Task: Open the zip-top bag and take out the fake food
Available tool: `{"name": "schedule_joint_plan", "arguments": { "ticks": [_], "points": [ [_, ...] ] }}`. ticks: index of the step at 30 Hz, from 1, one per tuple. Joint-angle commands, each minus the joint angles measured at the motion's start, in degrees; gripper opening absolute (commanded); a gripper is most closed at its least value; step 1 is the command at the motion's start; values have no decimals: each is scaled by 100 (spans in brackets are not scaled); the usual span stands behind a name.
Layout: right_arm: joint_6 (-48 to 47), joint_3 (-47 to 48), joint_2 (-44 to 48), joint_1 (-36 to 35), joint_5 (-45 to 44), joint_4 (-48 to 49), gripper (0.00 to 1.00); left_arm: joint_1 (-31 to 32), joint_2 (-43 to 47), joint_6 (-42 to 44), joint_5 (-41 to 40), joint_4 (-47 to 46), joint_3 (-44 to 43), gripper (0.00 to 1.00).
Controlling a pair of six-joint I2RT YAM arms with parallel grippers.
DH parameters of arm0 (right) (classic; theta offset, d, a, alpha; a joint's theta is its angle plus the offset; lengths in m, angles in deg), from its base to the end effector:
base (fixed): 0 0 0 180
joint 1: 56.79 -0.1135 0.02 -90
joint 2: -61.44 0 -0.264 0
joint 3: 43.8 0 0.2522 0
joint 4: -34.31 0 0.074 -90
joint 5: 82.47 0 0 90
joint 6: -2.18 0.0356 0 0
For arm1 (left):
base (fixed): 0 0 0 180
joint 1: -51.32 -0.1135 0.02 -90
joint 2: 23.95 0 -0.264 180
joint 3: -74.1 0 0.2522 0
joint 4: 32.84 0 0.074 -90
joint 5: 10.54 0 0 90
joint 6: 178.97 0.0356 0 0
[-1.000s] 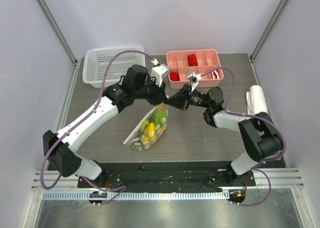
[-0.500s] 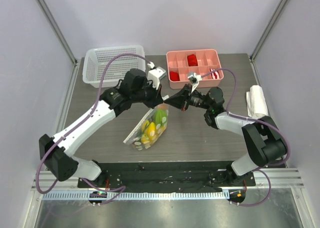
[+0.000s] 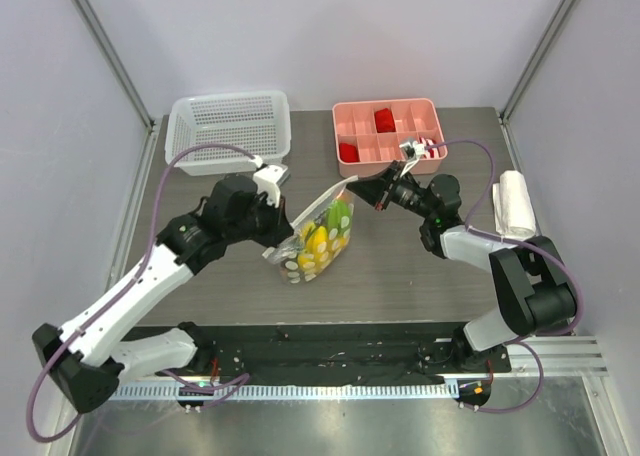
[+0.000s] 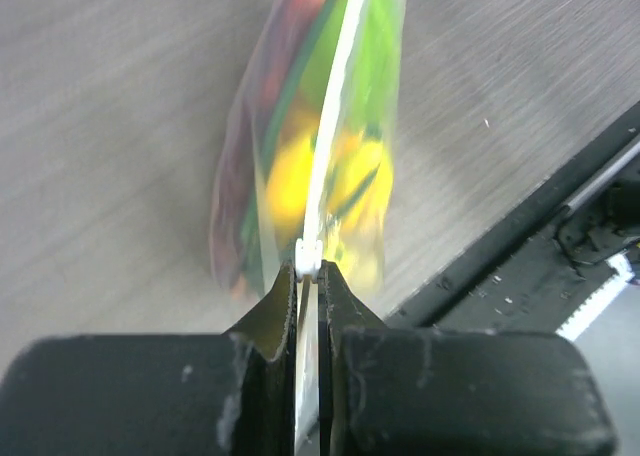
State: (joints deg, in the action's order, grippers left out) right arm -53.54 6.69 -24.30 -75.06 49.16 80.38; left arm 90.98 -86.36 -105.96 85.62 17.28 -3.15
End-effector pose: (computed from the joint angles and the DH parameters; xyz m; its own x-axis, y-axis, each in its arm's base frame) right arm 0.2824 0.1181 0.2501 -0.3337 0.3332 -0.8818 -0.8060 0.3843 0.4502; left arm 0.1753 -0.1503 0.3489 -0.6304 0.1452 -0.7626 0.5414 0.7862 -0.2978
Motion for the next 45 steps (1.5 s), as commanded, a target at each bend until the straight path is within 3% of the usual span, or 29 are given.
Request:
{"name": "schedule_joint_plan", "arguments": {
  "ticks": [1,14,16,17,18,19,21,23,27,32,37,45],
  "points": [
    [61,53,110,139,-392,353,1,-20,677,-1032,-211,723,239,0],
    [88,133,-22,227,-261,406,1,-20,2075,-1860,70,856,1048,0],
    [131,150,-49,235,-164,476,1,-20,2110,-1816,79,811,987,17],
    [131,168,-57,235,-7,520,1,-20,2067,-1790,62,759,909,32],
    [114,185,-84,235,108,538,1,-20,2023,-1738,61,698,821,59],
    [131,168,-93,235,187,608,1,-20,1970,-1624,53,636,594,73],
    [131,124,-84,235,354,845,1,-20,1716,-1431,79,347,347,88],
    [166,185,-119,227,530,889,1,-20,1235,-1114,9,249,-180,91],
    [711,132,-277,218,1039,1847,1,-107,-5,-657,-10,371,-1217,85],
    [870,220,-462,191,1190,2059,1,-696,-1202,-367,1087,442,-2026,51],
    [843,247,-444,191,1164,1962,1,-767,-1659,-138,1695,258,-2045,45],
    [773,247,-435,191,1128,1866,1,-767,-1625,-137,2100,-15,-1536,40]
  ]
}}
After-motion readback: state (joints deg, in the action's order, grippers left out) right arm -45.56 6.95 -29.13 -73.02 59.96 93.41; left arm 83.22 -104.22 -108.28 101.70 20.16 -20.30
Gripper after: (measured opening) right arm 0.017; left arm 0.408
